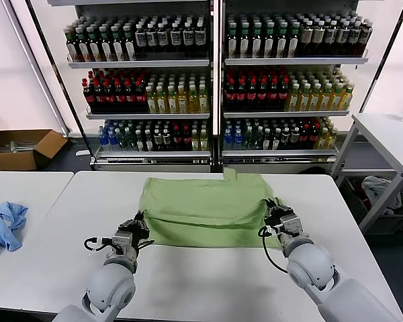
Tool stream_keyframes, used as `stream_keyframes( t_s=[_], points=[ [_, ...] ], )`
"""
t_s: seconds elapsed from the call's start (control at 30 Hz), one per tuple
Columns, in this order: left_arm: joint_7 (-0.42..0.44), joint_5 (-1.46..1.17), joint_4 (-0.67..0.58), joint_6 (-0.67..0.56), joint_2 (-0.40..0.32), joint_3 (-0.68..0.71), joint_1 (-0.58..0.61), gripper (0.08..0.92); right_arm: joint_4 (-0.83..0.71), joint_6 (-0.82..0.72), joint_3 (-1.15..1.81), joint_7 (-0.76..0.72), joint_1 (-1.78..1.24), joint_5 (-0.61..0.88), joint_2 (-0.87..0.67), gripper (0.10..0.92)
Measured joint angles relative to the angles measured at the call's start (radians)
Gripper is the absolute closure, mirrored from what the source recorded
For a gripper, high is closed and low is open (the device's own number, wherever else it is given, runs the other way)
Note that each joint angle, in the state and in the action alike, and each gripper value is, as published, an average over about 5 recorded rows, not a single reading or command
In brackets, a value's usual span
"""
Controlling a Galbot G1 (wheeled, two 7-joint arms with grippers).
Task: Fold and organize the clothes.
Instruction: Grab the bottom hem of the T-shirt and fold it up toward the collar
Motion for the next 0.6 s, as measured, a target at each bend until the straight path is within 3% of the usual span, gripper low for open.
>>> stream_keyframes(
  t_s=[0.1, 0.37, 0.6],
  points=[
    [0.003, 0.002, 0.004, 0.006, 0.002, 0.0, -0.003, 0.834, -0.005, -0.007, -0.001, 0.004, 0.007, 0.0, 0.005, 0.844],
    [-0.007, 0.005, -0.004, 0.017, 0.012, -0.009, -0.004, 0.602, 0.003, -0.012, 0.002, 0.064, 0.01, 0.012, 0.032, 0.585],
    [-0.015, 0.007, -0.052, 0.024, 0.025, -0.031, 0.021, 0.403, 0.036, 0.068, 0.023, 0.1, -0.023, -0.004, 0.042, 0.377]
  ],
)
